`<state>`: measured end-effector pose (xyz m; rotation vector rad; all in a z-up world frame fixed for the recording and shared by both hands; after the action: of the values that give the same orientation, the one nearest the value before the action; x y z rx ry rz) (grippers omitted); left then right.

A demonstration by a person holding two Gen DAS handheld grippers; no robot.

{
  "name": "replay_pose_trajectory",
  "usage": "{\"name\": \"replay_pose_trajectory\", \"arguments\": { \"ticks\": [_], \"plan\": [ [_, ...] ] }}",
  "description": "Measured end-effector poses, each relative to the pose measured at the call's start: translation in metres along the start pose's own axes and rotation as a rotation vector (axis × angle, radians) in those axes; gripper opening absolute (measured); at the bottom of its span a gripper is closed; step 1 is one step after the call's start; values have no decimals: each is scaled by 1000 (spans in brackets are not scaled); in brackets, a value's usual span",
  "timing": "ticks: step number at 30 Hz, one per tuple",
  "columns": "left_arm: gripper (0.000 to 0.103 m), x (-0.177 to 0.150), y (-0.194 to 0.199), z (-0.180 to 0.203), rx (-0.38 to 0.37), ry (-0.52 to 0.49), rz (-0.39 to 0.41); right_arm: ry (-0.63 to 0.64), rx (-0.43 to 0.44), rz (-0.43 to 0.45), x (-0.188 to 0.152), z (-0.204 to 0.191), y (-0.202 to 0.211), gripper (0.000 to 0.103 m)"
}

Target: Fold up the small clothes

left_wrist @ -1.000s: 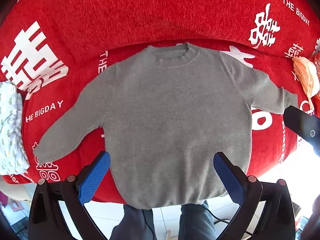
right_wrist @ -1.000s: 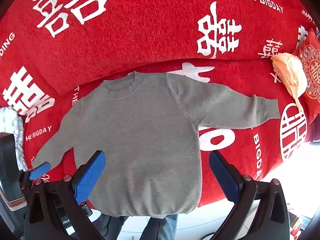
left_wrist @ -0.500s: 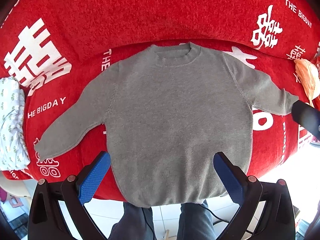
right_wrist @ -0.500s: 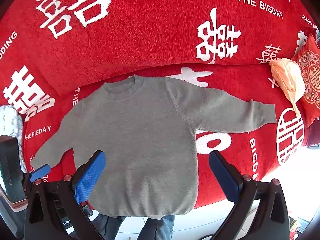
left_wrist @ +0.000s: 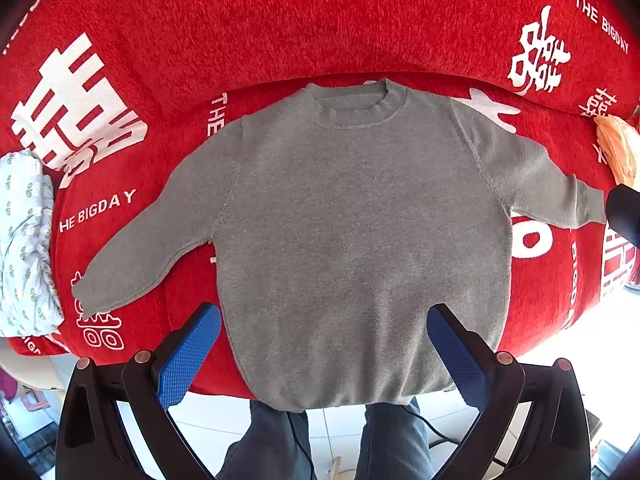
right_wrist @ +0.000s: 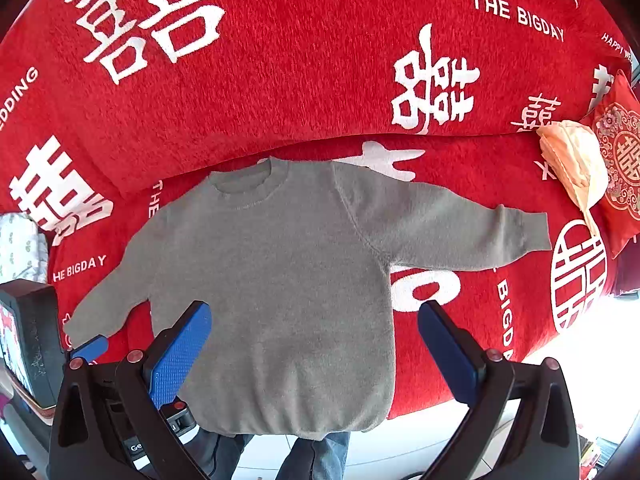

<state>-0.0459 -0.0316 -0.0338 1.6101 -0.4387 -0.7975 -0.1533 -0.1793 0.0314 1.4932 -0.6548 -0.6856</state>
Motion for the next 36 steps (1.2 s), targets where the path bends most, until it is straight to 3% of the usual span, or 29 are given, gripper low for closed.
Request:
{"name": "replay_pose_trajectory", "arguments": {
  "ticks": [36],
  "plan": [
    [103,1,-3,-9,7,29,-1,29,1,0,5,-10,-6,103]
  ]
}}
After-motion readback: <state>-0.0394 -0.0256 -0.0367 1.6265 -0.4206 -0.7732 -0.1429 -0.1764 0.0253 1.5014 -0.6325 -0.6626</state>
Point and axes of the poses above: each gripper's, at about its wrist camera, not at the fingertips, and y roughly against the way its jaws point, z to its right, x to its top, the point moved 4 cm from there along -y, roughly the way its jaws point, and after that the axes turned 15 degrees about -z, right-handed, at the moved point
